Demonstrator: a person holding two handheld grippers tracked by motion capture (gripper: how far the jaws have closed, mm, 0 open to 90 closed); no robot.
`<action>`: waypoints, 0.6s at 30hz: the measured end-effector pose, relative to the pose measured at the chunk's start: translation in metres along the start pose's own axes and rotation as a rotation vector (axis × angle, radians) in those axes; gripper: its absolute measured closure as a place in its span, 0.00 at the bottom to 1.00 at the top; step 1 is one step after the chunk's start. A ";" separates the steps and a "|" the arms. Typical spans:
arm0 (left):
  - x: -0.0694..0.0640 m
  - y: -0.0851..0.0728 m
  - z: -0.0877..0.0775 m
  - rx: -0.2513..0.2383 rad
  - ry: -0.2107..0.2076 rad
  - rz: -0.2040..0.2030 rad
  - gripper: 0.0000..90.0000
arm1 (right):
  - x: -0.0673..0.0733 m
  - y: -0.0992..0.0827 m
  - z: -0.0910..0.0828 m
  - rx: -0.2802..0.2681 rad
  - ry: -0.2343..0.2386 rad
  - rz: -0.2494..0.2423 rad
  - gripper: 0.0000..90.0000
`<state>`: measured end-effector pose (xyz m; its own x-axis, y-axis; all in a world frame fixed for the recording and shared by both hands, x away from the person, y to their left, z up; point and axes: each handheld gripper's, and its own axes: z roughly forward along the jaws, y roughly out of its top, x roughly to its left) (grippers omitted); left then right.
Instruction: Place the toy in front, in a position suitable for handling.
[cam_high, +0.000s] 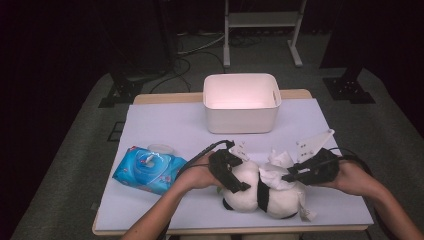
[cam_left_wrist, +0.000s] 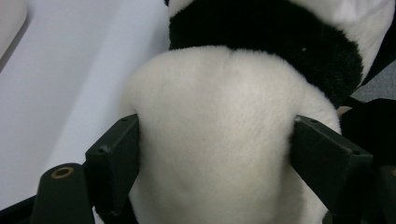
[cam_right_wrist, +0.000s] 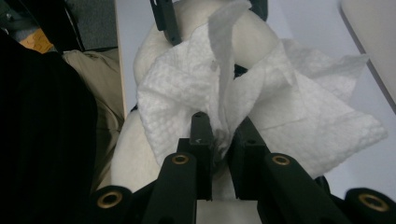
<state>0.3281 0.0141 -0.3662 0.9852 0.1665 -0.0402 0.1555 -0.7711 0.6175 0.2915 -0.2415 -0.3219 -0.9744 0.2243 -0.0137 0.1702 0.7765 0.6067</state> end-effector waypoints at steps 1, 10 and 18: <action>0.000 0.000 0.000 -0.001 0.000 -0.001 0.23 | 0.000 0.003 0.003 0.005 0.003 -0.008 0.89; 0.004 -0.005 -0.002 -0.027 -0.016 -0.011 0.20 | 0.002 0.014 0.021 0.011 0.025 -0.024 0.89; 0.005 -0.014 -0.011 -0.064 -0.006 -0.020 0.18 | -0.002 -0.004 0.007 -0.016 0.000 0.023 0.89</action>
<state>0.3300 0.0326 -0.3668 0.9823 0.1779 -0.0579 0.1708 -0.7270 0.6651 0.2937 -0.2414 -0.3297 -0.9702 0.2424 0.0001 0.1903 0.7616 0.6195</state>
